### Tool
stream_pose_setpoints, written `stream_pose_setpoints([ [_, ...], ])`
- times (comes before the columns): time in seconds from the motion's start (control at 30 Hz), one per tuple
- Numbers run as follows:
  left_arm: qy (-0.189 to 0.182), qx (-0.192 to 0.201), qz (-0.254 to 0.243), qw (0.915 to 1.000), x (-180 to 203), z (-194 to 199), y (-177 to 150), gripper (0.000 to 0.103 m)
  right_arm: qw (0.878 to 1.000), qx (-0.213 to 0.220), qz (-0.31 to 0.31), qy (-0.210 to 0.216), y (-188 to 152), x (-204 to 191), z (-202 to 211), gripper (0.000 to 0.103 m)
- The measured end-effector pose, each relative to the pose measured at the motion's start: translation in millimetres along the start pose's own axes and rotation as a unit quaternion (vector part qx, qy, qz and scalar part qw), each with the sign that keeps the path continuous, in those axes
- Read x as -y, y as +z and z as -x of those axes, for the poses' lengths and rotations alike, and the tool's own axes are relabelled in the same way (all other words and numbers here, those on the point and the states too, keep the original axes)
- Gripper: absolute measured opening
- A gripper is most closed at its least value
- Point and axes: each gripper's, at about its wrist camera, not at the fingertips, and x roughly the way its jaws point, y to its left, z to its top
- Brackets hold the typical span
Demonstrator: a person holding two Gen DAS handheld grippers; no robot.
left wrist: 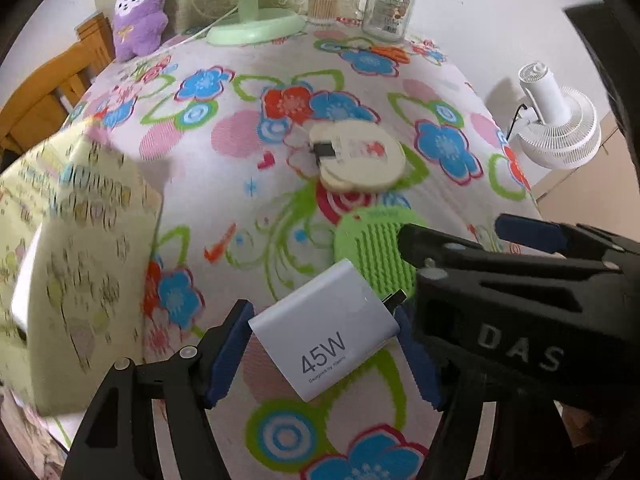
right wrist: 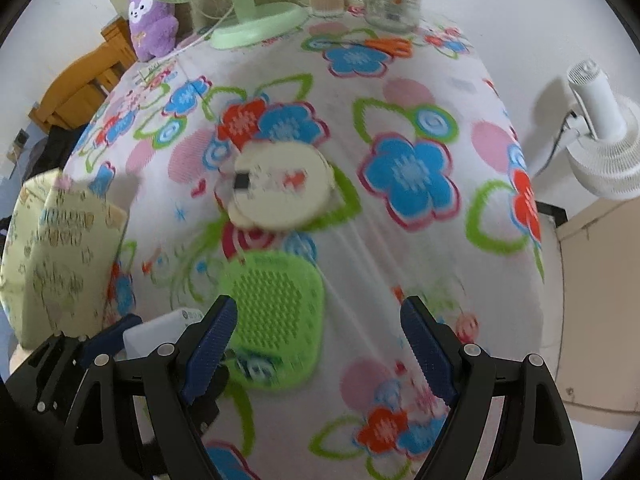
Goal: Organize rigid objects
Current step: 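Grasp the white charger with the left gripper while the right grasps the round coaster, then lift the charger with the left gripper while the right carries the coaster toward the yellow box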
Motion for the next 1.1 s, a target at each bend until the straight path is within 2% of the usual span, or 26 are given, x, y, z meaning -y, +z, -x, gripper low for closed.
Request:
stream_pose_setpoints([
  [0.27,0.011,-0.007,0.010,0.9999,-19.7,-12.1,30.4,0.074,1.000,0.003,0.010,0.009,40.8,-13.3,-23.0,0.086],
  [0.53,0.016,-0.021,0.014,0.9996,-39.6,-27.8,51.3,0.074,1.000,0.004,0.012,0.017,67.7,-22.6,-49.2,0.086],
  [0.73,0.013,-0.034,0.003,0.9993,-39.4,-35.4,53.6,0.074,1.000,-0.004,0.026,-0.011,72.5,-31.2,-65.8,0.086],
  [0.83,0.013,-0.040,-0.008,0.9991,-37.6,-37.4,52.9,0.074,0.997,0.003,0.059,-0.046,69.8,-43.9,-68.9,0.085],
  [0.9,0.010,-0.040,-0.009,0.9991,-37.8,-38.0,53.3,0.074,0.998,0.004,0.053,-0.036,69.1,-42.7,-69.0,0.079],
  [1.1,0.008,-0.041,-0.012,0.9990,-38.6,-38.2,53.6,0.075,0.998,0.009,0.050,-0.029,68.5,-39.6,-67.7,0.079],
])
